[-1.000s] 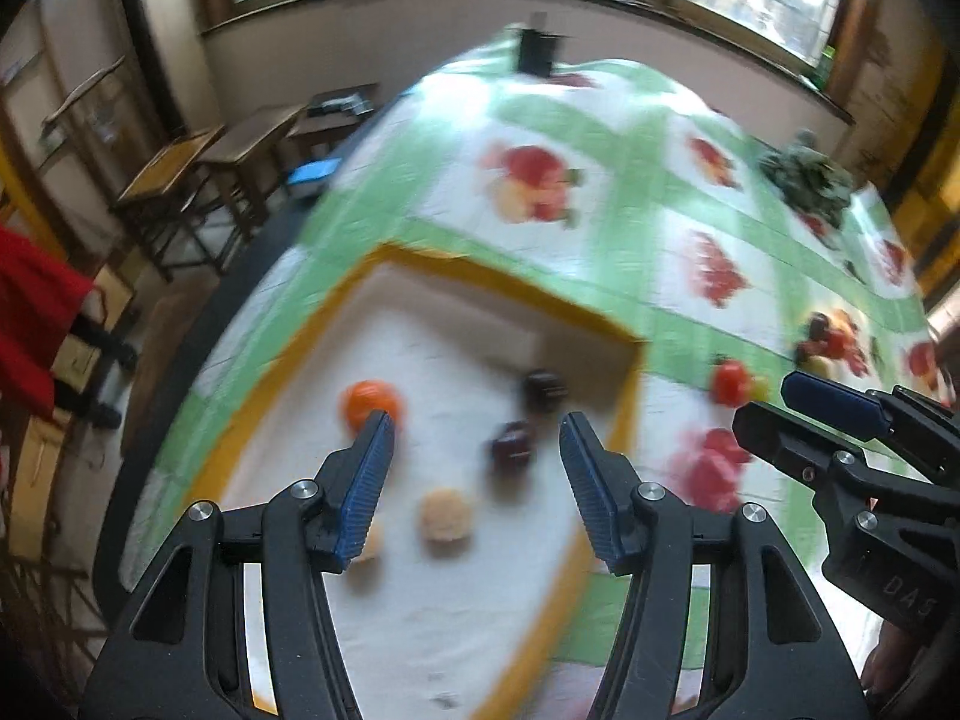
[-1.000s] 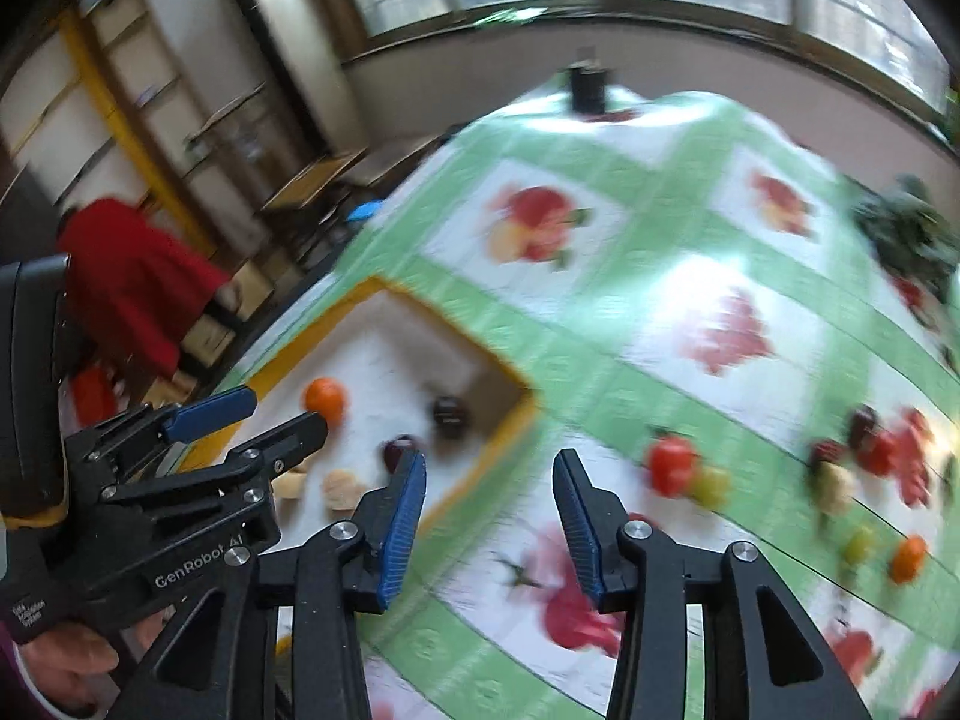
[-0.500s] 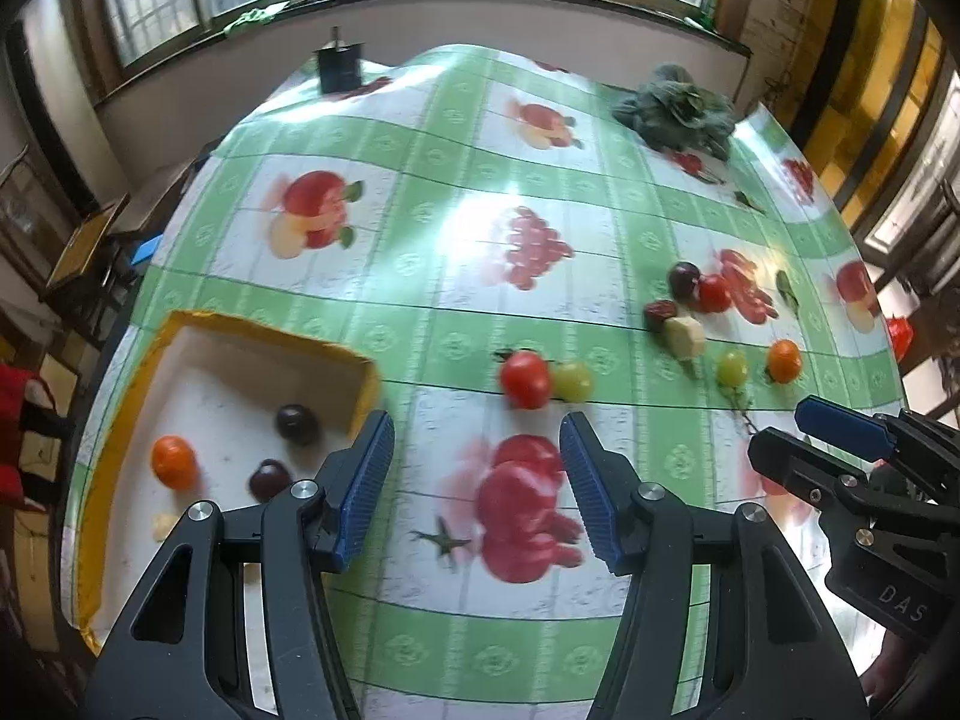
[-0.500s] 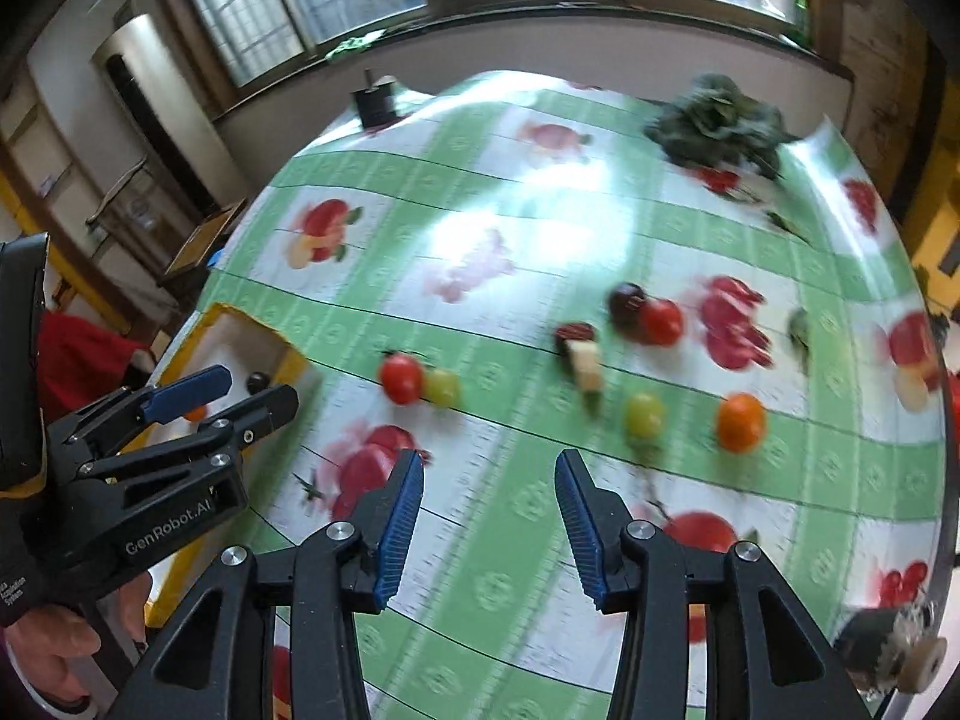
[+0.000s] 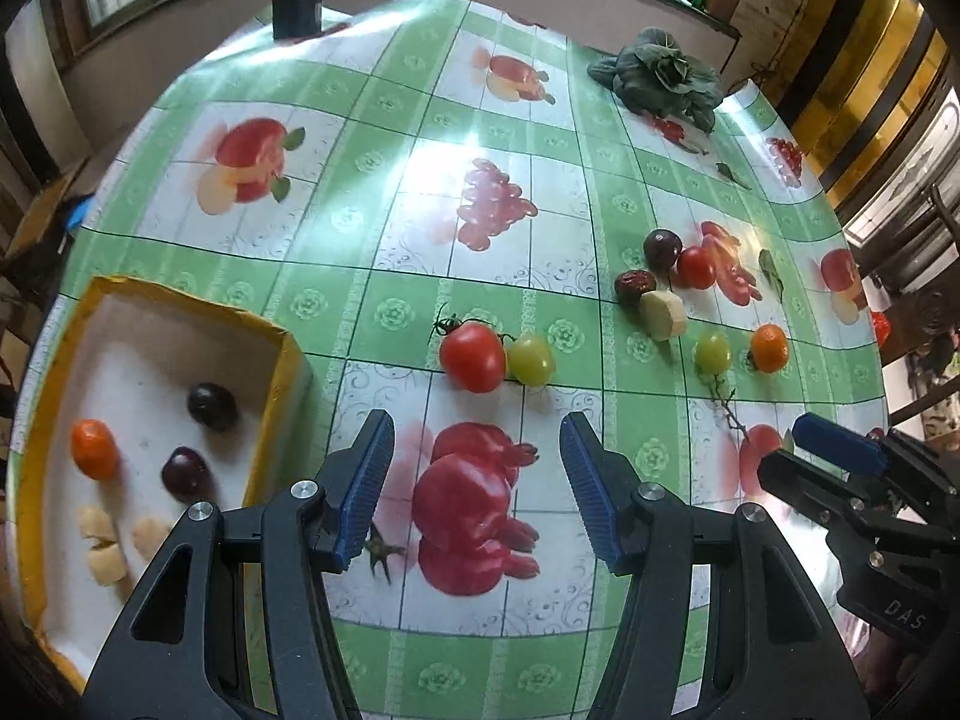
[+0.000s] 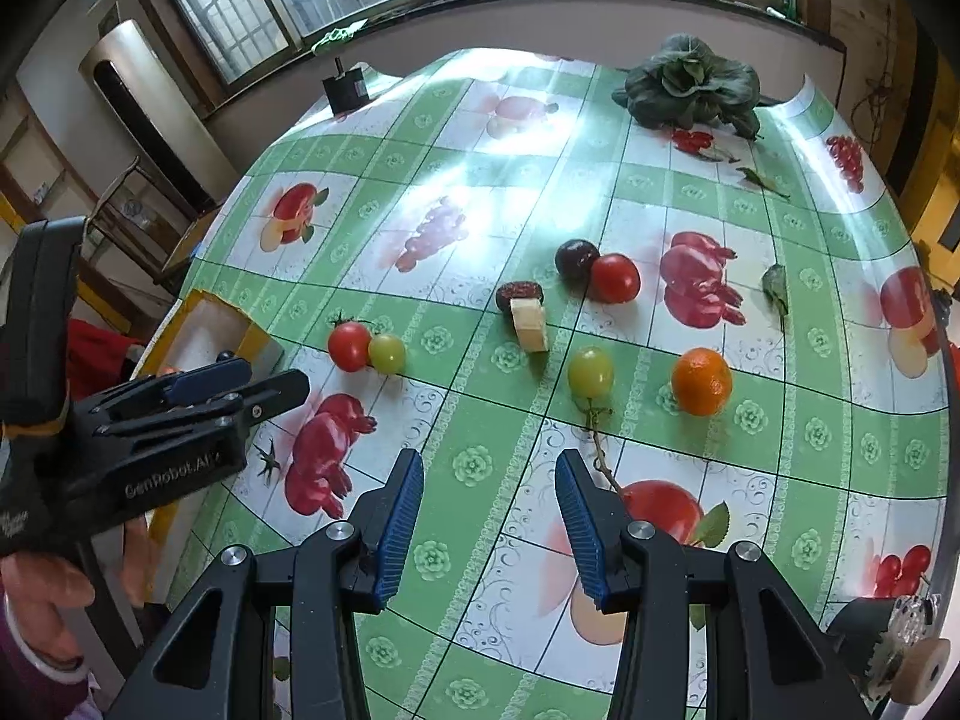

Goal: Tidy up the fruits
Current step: 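Move both grippers back over the fruits on the tablecloth, then grasp a red cherry tomato with the left gripper while the right grasps a green grape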

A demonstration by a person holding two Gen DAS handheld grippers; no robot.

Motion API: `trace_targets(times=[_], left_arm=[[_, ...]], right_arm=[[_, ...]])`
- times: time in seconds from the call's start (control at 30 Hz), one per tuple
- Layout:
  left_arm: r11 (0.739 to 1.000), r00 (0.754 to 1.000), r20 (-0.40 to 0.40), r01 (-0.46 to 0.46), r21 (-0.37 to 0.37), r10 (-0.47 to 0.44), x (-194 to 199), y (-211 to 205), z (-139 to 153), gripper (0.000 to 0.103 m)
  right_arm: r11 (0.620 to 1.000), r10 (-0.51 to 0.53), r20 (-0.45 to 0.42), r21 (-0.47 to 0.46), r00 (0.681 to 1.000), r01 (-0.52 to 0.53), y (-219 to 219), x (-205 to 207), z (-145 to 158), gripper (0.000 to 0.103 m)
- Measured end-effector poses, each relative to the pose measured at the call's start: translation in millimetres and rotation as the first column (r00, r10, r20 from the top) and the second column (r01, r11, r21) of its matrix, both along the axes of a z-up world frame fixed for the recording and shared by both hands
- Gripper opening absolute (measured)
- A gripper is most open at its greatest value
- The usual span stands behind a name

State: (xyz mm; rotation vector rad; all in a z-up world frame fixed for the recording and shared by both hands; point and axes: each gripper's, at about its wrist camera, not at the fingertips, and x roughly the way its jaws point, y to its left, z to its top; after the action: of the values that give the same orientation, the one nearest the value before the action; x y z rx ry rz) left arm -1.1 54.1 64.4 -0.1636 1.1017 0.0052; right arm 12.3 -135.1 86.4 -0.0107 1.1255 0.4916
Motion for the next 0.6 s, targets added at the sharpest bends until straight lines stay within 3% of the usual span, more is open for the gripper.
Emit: trace_targets(times=[0.23, 0.5, 0.57, 0.6], left_arm=[[0.999, 1.0, -0.024, 0.008, -0.033, -0.009, 25.2, 2.2, -18.8, 0.058], [0.993, 0.997, -0.049, -0.06, -0.098, 0.056, 49.7, 20.5, -35.9, 0.057], [0.992, 0.998, -0.04, -0.057, -0.11, 0.053, 50.5, 21.2, -39.2, 0.054], [0.992, 0.998, -0.035, -0.057, -0.114, 0.053, 49.6, 22.1, -39.1, 0.045]], right_arm=[[1.0, 0.006, -0.034, 0.016, 0.999, -0.005, -1.3, 11.3, -11.8, 0.044], [0.999, 0.038, -0.056, 0.018, 0.998, -0.037, 12.0, 24.1, -21.9, 0.044], [0.999, 0.051, -0.064, 0.02, 0.997, -0.05, 17.0, 28.0, -25.1, 0.044], [0.998, 0.059, -0.066, 0.018, 0.996, -0.057, 19.7, 29.5, -26.2, 0.044]])
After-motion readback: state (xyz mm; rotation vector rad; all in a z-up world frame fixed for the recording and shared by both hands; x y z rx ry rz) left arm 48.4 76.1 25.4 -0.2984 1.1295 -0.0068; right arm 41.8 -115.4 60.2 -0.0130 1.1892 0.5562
